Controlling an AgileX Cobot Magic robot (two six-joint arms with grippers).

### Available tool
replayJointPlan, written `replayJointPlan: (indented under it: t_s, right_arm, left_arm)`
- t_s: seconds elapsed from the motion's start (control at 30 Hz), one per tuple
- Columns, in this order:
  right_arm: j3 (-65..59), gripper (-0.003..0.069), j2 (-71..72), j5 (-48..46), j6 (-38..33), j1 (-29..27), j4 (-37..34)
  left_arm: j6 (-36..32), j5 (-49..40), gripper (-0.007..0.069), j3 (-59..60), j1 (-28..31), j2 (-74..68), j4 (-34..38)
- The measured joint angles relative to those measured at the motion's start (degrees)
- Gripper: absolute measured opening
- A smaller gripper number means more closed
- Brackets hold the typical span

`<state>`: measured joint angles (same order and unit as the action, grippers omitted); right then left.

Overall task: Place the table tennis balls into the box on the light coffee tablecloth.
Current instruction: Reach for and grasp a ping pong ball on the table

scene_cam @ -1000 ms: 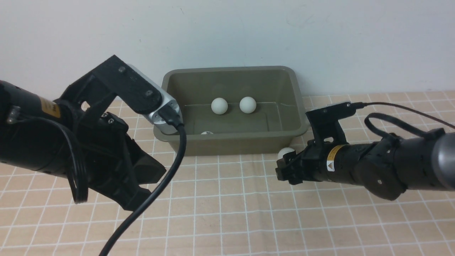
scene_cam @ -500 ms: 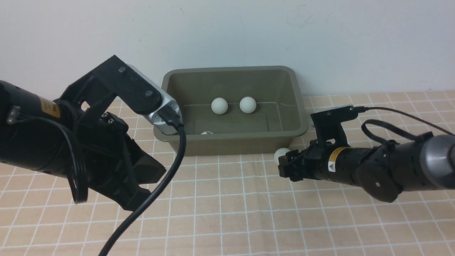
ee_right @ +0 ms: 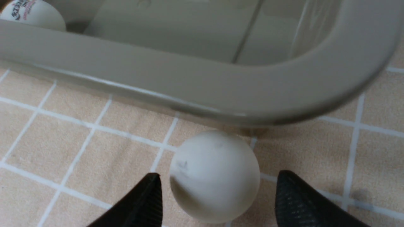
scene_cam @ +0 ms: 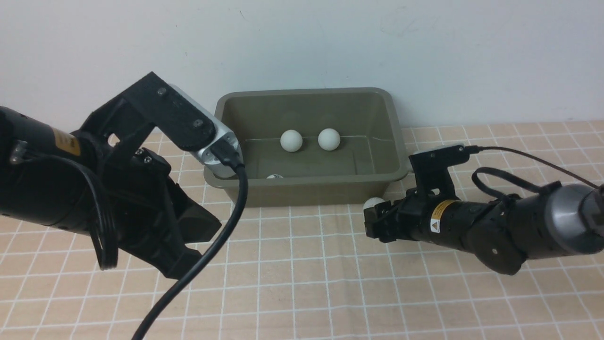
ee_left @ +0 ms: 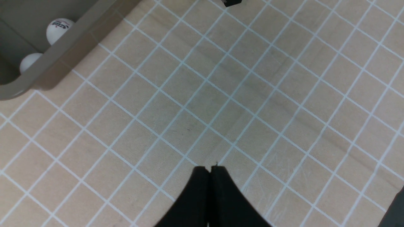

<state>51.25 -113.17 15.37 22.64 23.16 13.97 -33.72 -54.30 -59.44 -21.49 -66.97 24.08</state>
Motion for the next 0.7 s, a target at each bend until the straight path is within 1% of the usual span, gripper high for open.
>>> replayJointPlan:
  t_s: [0.37,0.53,0.57,0.7]
  right_arm:
    - [0.17,0.0437,-1.62,3.97,0.07,0.0,-0.31]
    - [0.17,0.0396,-2.59,4.32,0.07,0.0,-1.4]
    - [0.17,0.036,-2.64,4.32,0.07,0.0,-2.28]
    - [0.17,0.0354,-2.64,3.98,0.07,0.0,-3.16]
  left_arm:
    - [0.0,1.14,-0.0069,0.0,0.0,0.0,0.0]
    - [0.0,1.53,-0.0069,0.0,0.0,0.0,0.0]
    - [0.0,1.53,-0.0069,0.0,0.0,0.0,0.0]
    - [0.0,1.76,-0.0069,0.0,0.0,0.0,0.0]
